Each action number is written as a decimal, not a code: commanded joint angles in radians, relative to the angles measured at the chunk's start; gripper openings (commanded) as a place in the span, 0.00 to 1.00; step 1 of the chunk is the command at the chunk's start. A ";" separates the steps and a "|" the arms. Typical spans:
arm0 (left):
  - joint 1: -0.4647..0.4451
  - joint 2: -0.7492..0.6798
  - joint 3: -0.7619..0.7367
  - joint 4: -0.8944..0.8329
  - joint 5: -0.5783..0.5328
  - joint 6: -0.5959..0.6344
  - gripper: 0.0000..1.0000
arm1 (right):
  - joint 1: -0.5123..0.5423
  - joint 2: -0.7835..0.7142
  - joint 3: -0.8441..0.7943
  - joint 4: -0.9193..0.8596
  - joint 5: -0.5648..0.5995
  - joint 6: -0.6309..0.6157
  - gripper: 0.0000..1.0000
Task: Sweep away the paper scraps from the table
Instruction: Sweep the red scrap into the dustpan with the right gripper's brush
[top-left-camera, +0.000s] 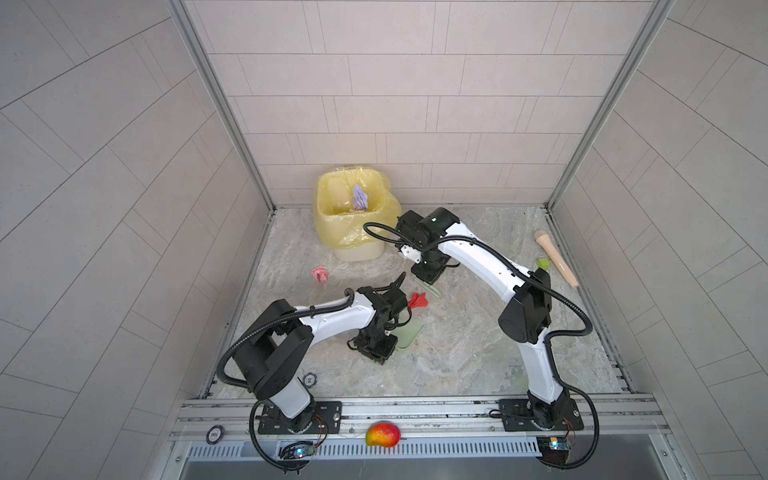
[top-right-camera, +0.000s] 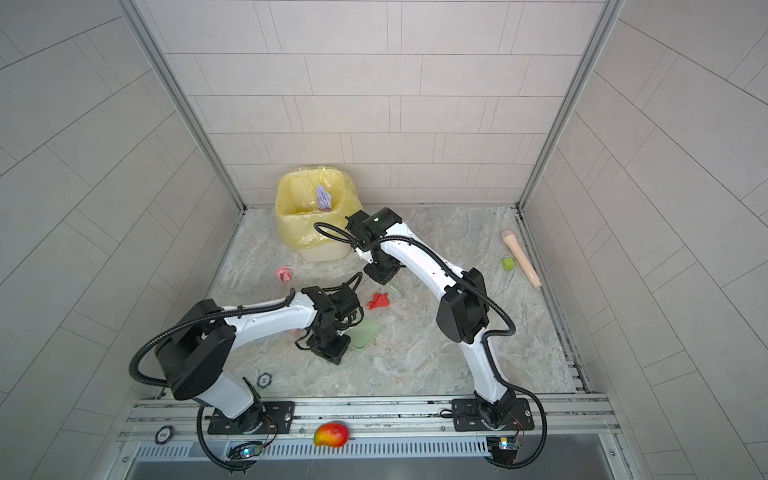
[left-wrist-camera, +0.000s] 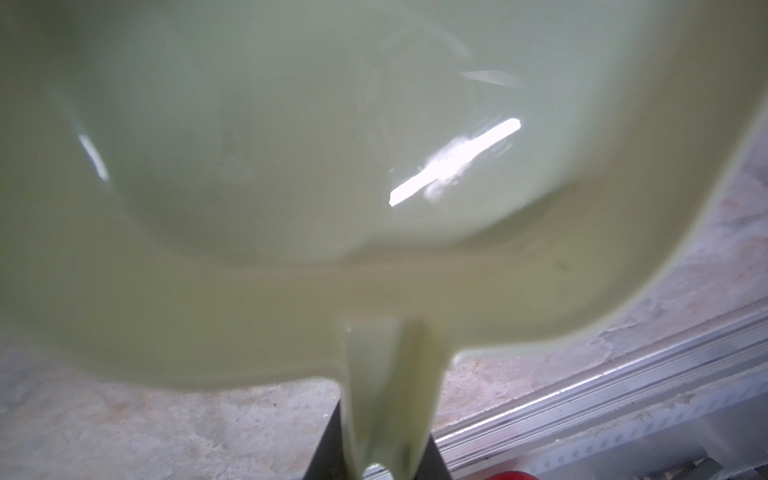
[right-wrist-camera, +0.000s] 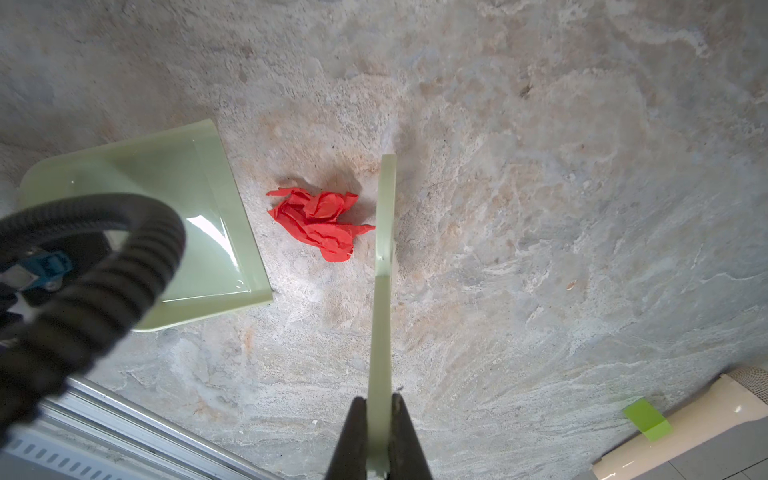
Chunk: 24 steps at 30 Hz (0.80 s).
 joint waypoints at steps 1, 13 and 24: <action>0.006 0.013 0.012 -0.014 -0.002 0.008 0.00 | 0.013 0.003 0.013 -0.039 -0.024 -0.016 0.00; 0.011 0.026 0.006 -0.005 -0.004 0.011 0.00 | 0.067 -0.038 0.013 -0.072 -0.149 -0.019 0.00; 0.017 0.019 -0.001 -0.003 -0.010 0.007 0.00 | 0.110 -0.126 -0.070 -0.095 -0.259 -0.036 0.00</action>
